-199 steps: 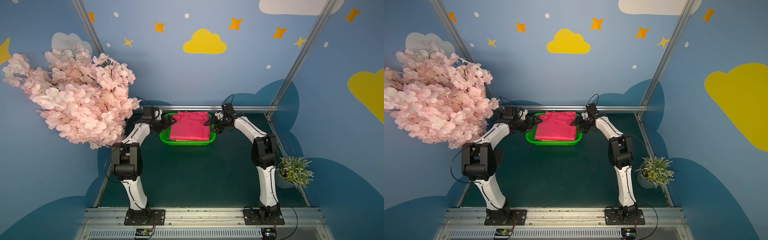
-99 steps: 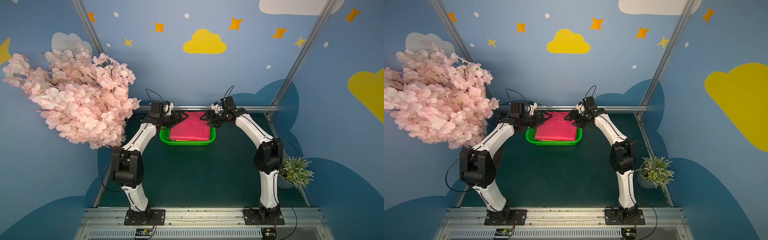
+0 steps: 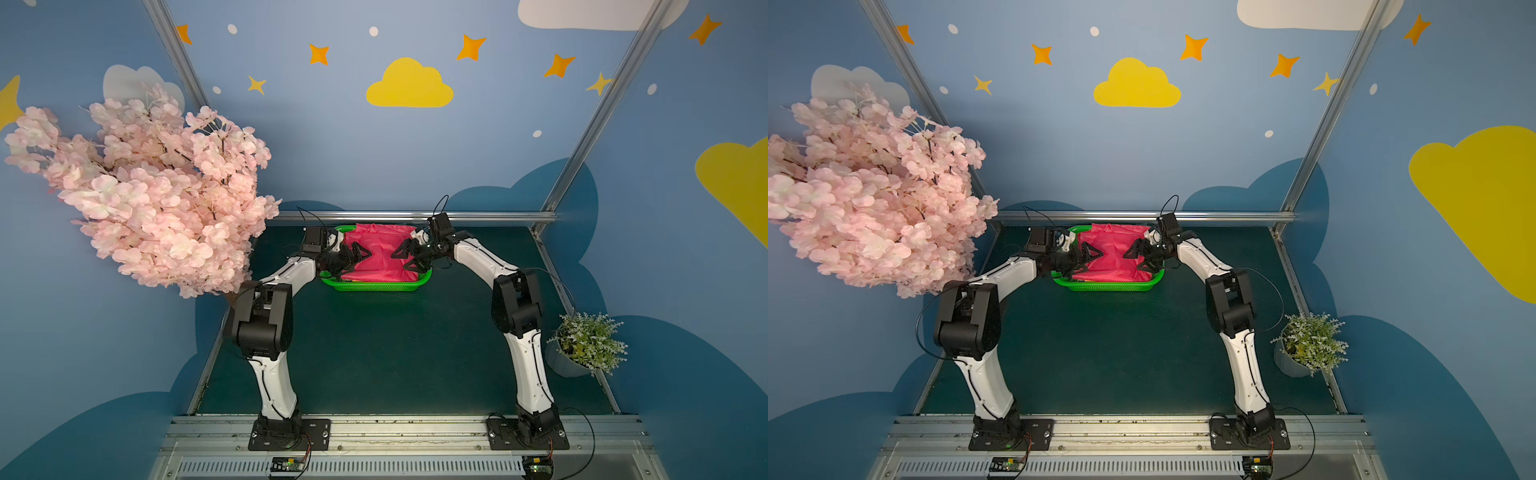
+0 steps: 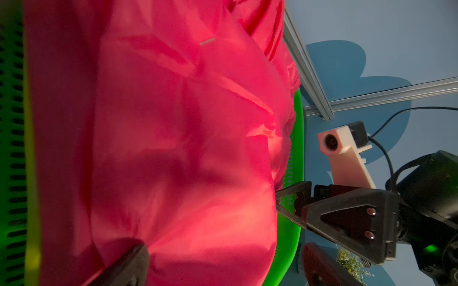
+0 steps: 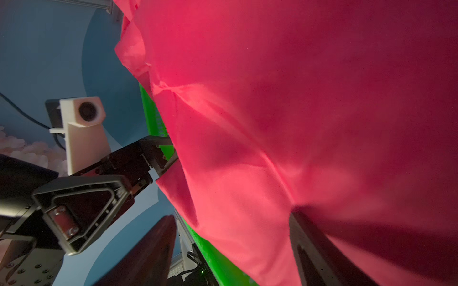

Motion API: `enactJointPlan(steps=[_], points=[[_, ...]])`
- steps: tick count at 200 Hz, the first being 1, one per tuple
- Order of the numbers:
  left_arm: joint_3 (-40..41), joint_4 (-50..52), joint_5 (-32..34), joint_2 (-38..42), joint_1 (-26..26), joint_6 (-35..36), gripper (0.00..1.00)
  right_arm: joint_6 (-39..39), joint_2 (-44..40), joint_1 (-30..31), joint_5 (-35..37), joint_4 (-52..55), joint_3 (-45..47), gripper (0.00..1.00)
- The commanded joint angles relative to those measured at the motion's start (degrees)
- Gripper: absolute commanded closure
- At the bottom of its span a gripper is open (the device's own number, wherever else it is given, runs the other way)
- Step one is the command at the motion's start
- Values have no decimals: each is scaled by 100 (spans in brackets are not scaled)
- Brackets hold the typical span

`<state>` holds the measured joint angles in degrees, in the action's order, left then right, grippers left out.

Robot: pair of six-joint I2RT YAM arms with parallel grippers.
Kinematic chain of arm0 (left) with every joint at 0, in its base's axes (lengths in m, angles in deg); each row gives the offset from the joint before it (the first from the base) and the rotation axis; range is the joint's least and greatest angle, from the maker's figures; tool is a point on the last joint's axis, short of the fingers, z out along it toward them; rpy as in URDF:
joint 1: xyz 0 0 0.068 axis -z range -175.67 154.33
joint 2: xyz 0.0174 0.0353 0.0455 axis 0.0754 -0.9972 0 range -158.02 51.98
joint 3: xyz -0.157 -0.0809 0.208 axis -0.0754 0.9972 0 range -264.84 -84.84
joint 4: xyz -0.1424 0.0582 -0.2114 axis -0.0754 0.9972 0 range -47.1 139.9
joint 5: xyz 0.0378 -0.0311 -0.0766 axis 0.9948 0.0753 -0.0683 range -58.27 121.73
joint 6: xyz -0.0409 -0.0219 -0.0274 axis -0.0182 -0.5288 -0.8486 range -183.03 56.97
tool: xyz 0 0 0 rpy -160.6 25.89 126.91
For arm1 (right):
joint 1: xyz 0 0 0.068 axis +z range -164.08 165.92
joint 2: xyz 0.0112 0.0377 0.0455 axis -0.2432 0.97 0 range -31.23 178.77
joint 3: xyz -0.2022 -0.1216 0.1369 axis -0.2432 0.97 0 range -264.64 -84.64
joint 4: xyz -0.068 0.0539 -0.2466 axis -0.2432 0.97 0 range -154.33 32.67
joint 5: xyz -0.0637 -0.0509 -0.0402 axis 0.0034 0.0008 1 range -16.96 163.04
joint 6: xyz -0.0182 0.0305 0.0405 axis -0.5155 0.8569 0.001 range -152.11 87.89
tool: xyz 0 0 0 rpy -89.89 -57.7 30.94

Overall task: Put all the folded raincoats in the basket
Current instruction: Place the raincoat in the basket.

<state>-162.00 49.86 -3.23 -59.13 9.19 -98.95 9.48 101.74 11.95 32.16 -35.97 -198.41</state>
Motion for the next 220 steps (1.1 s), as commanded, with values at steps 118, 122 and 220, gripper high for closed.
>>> enactJointPlan(steps=[118, 122, 220], points=[[-1080, 251, -44, 214, 47, 114, 0, -151, -446, -194, -35, 266, -655, 23], [-1144, 253, -46, 171, 62, 89, 0, -142, -412, -186, -54, 271, -696, 23], [373, -1155, -170, 276, 463, -521, 0, -183, -107, 29, -163, -136, 63, 23]])
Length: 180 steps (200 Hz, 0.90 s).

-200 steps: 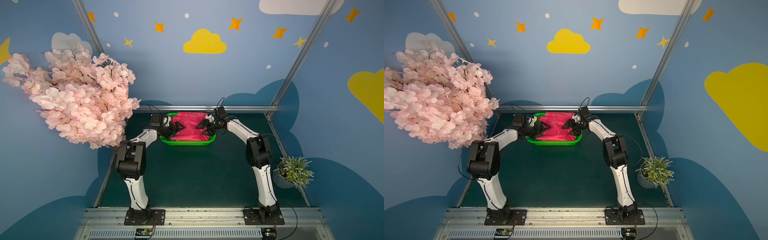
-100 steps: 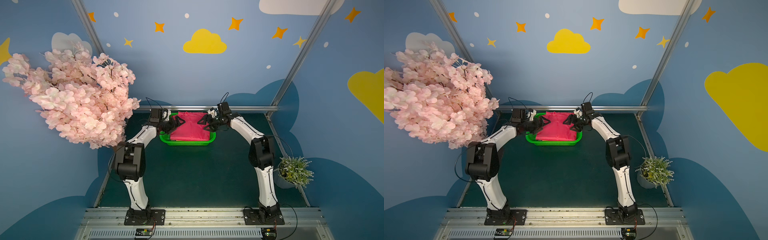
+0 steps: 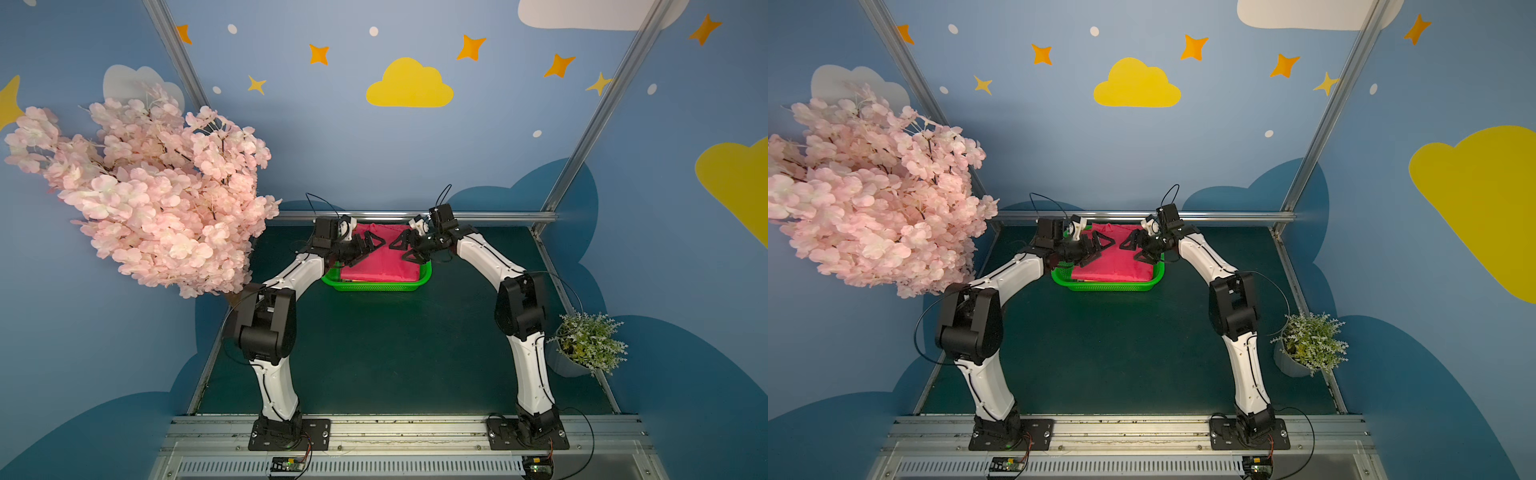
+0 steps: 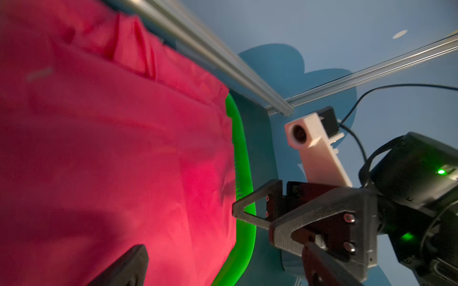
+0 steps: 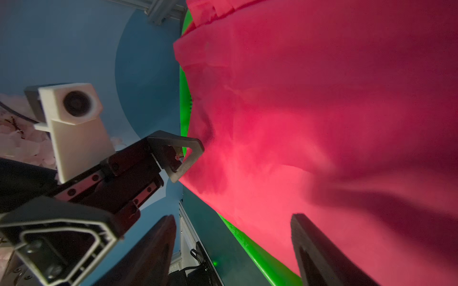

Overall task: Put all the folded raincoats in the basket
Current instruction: Place the raincoat in the basket.

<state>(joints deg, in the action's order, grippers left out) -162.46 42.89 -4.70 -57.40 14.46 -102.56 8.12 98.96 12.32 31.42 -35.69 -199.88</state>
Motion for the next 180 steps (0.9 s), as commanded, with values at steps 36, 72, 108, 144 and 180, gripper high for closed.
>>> enactJointPlan(steps=[36, 72, 108, 144, 180], points=[[683, -390, 146, 14, -114, 80, 0, -164, 226, -13, -88, -109, 307, 23], [574, -210, 157, 42, -116, 221, 0, -228, 157, -35, -95, -97, 314, 23], [73, 283, 249, 186, -43, 554, 0, -276, -39, -56, -113, -63, 210, 23], [-591, 851, 389, 427, 128, 952, 0, -451, -317, -90, -109, 135, -75, 23], [-1197, 1392, 608, 720, 454, 1400, 0, -651, -746, -153, -42, 329, -306, 22]])
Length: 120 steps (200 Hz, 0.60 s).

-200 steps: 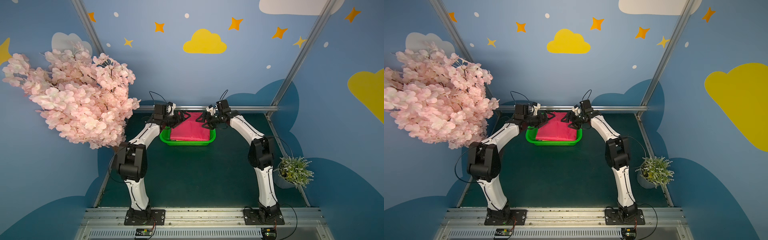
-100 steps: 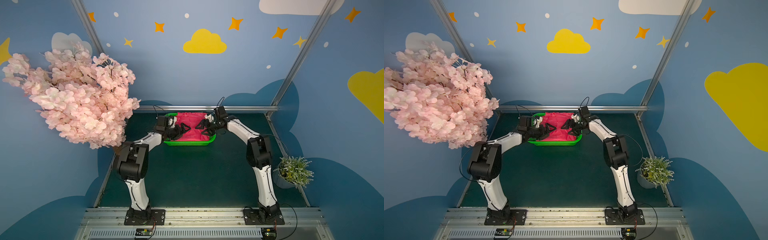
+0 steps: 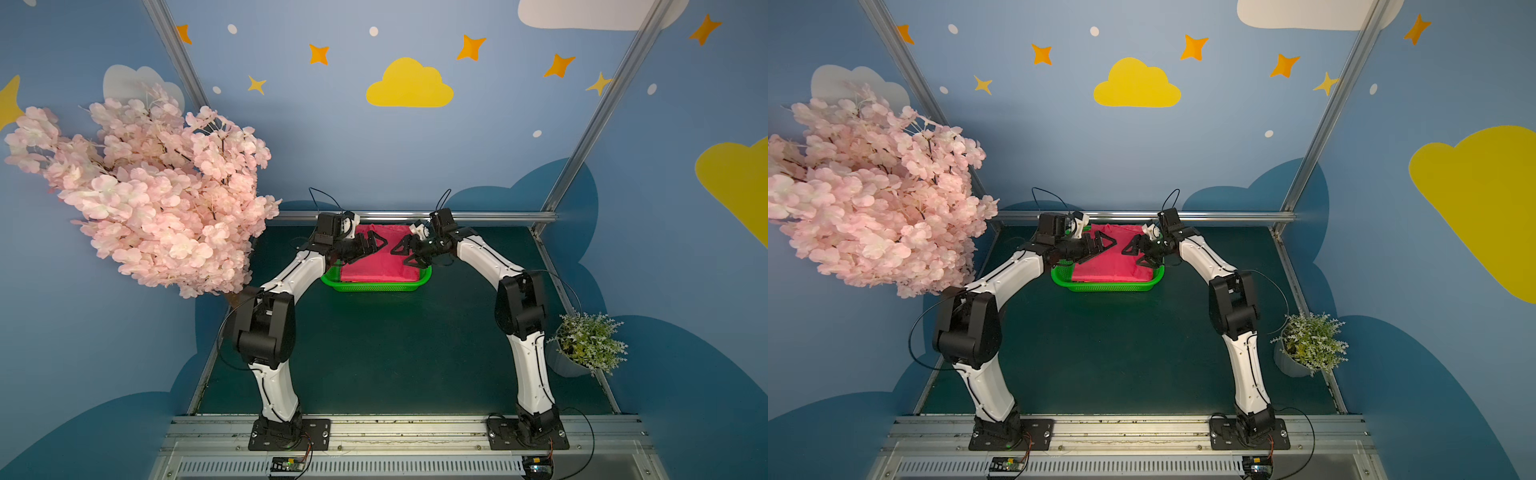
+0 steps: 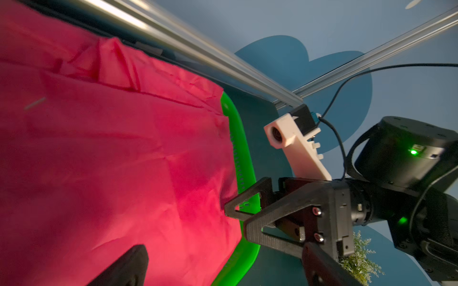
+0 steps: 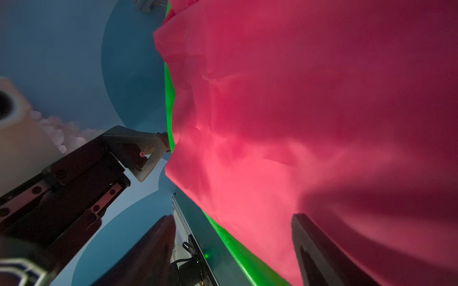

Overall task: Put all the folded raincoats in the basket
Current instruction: Place the raincoat in the basket, then reset both arms

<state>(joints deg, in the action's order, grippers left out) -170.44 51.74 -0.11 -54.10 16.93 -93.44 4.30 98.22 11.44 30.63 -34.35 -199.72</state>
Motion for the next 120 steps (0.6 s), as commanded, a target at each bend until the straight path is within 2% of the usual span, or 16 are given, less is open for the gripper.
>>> enactJointPlan(steps=[1, 30, 56, 82, 120], points=[[-415, 519, 155, 397, 221, 504, 0, -275, -687, -69, 38, 199, -321, 22], [-611, 731, 371, 703, 545, 702, 0, -516, -1199, -130, 212, 378, -308, 21], [-474, 801, 720, 1082, 854, 829, 0, -836, -1802, -174, 505, 534, -21, 21], [-88, 782, 1072, 1586, 1106, 919, 0, -1239, -2550, -204, 937, 588, 669, 19], [894, 741, 1720, 2475, 1354, 950, 0, -1603, -3802, -291, 1624, 524, 2123, 13]])
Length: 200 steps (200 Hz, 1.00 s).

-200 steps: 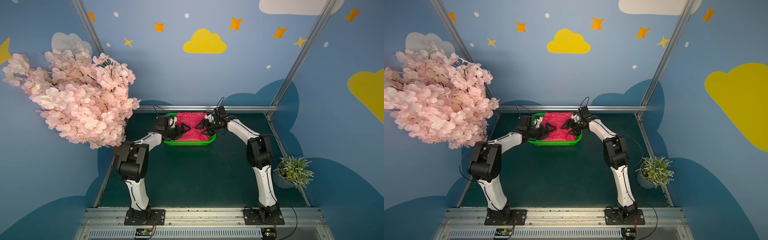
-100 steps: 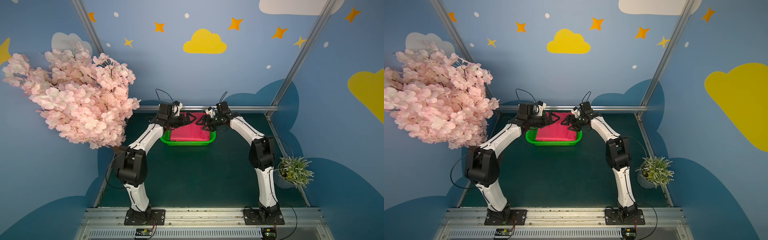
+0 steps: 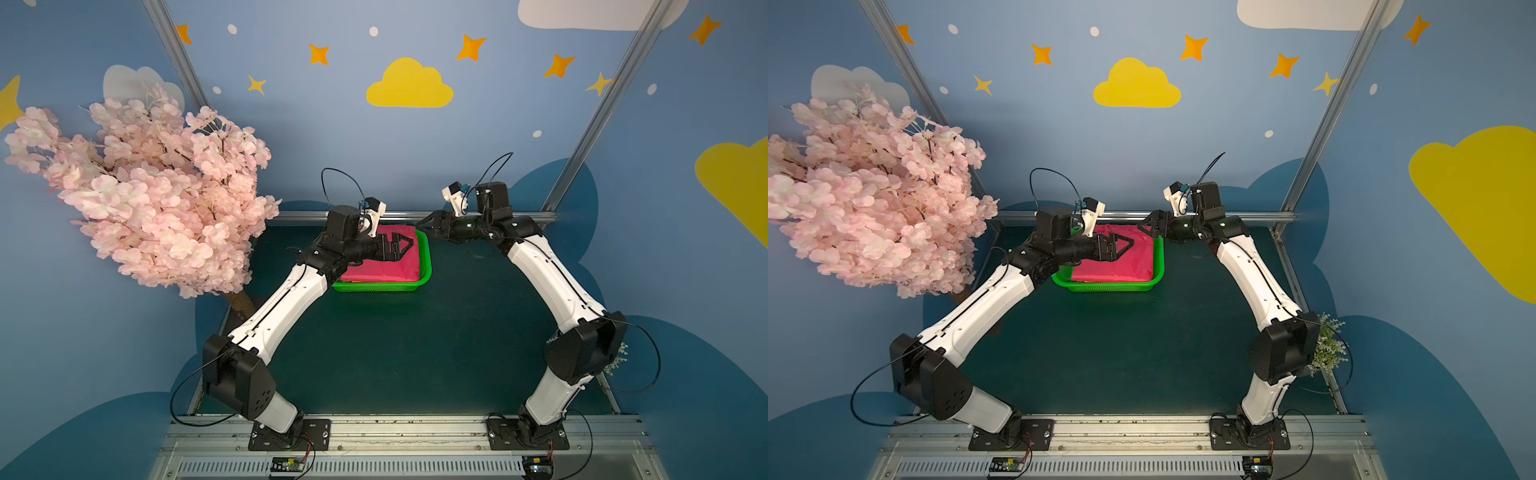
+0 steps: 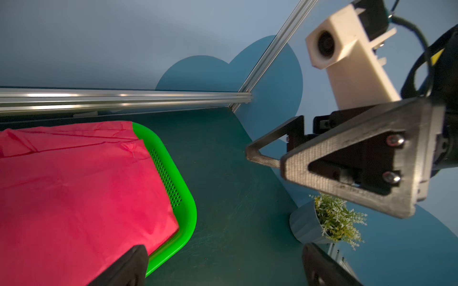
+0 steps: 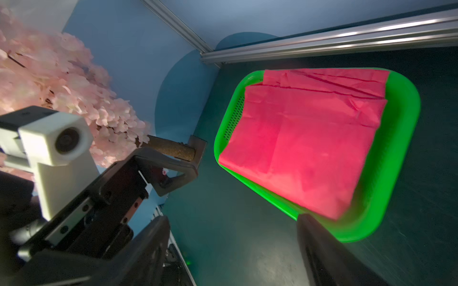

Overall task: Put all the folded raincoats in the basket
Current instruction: Reset both arms

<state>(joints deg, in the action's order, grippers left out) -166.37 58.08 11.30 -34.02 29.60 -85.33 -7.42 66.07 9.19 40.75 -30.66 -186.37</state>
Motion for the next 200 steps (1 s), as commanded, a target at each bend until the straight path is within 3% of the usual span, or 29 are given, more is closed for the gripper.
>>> enactJointPlan(steps=[1, 47, 88, 159, 200], points=[[520, 107, 599, 490, 93, 139, 0, -435, -623, -71, 629, 152, 809, 12], [1848, -22, 1313, 1584, 170, 10, 0, -553, -2102, -216, 1283, -316, 2712, 2], [2746, -113, 1860, 2372, 175, -108, 0, -491, -2924, -340, 1820, -215, 3738, 2], [4082, -711, 2878, 3590, 170, 336, 0, -579, -3626, -512, 2669, 7, 4500, 2], [4829, -1116, 3417, 4075, 170, 683, 0, -556, -3621, -616, 3790, -9, 4635, 2]])
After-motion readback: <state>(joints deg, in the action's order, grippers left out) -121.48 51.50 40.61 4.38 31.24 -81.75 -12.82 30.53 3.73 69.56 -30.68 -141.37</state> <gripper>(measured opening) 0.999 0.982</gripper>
